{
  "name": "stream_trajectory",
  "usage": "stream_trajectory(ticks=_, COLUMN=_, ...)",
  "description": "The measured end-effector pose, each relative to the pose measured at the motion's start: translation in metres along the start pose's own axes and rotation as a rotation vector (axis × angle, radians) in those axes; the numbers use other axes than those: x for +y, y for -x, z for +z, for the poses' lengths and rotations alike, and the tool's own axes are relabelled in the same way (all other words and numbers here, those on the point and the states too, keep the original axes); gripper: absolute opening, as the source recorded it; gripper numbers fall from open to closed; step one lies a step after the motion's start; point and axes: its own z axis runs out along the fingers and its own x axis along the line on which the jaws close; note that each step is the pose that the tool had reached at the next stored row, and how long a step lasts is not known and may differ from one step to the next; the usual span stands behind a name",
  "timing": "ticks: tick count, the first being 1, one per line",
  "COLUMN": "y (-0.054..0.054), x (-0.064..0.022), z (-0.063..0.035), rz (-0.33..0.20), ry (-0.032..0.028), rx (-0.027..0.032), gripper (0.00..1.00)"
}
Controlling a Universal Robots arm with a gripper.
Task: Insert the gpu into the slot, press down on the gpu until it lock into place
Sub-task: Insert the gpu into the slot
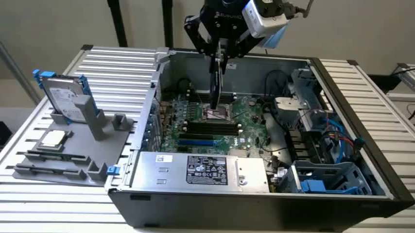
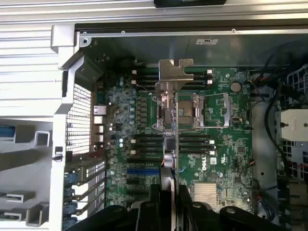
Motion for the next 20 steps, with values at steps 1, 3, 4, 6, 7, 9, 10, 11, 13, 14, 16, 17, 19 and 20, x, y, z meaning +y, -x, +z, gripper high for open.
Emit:
stream_trajectory(ticks=1, y=0.0000, x=0.0000, z=0.0000, rz=0.000, ry=0.0000, rx=0.0000, gripper=0.26)
stream_trajectory(ticks=3, y=0.0000, x=0.0000, z=0.0000, rz=0.000, ry=0.0000, rx=0.0000, gripper=0.26)
stream_trajectory(ticks=4, y=0.0000, x=0.0000, z=0.0000, rz=0.000, ry=0.0000, rx=0.0000, gripper=0.26)
stream_trajectory(ticks=6, y=0.0000, x=0.0000, z=0.0000, rz=0.000, ry=0.0001, rx=0.0000, gripper=0.26)
stream_trajectory(ticks=7, y=0.0000, x=0.0000, z=0.0000, rz=0.000, ry=0.0000, rx=0.0000, gripper=0.26)
stream_trajectory(ticks=9, y=0.0000, x=0.0000, z=0.0000, rz=0.000, ry=0.0000, rx=0.0000, gripper=0.26)
stream_trajectory(ticks=10, y=0.0000, x=0.0000, z=0.0000, rz=0.000, ry=0.0000, rx=0.0000, gripper=0.26)
stream_trajectory(ticks=11, y=0.0000, x=0.0000, z=0.0000, rz=0.000, ry=0.0000, rx=0.0000, gripper=0.26)
stream_trajectory(ticks=13, y=0.0002, x=0.0000, z=-0.0001, rz=0.000, ry=-0.0001, rx=0.0001, gripper=0.26)
stream_trajectory(ticks=14, y=0.0007, x=0.0000, z=-0.0002, rz=-0.002, ry=-0.0003, rx=0.0002, gripper=0.26)
stream_trajectory(ticks=16, y=0.0011, x=0.0000, z=-0.0001, rz=-0.023, ry=-0.0010, rx=0.0018, gripper=0.26)
stream_trajectory(ticks=17, y=0.0011, x=0.0000, z=-0.0001, rz=-0.039, ry=-0.0016, rx=0.0030, gripper=0.26)
stream_trajectory(ticks=19, y=0.0011, x=0.0000, z=-0.0001, rz=-0.076, ry=-0.0030, rx=0.0058, gripper=0.26)
stream_trajectory(ticks=20, y=0.0011, x=0.0000, z=-0.0001, rz=-0.093, ry=-0.0037, rx=0.0072, gripper=0.26)
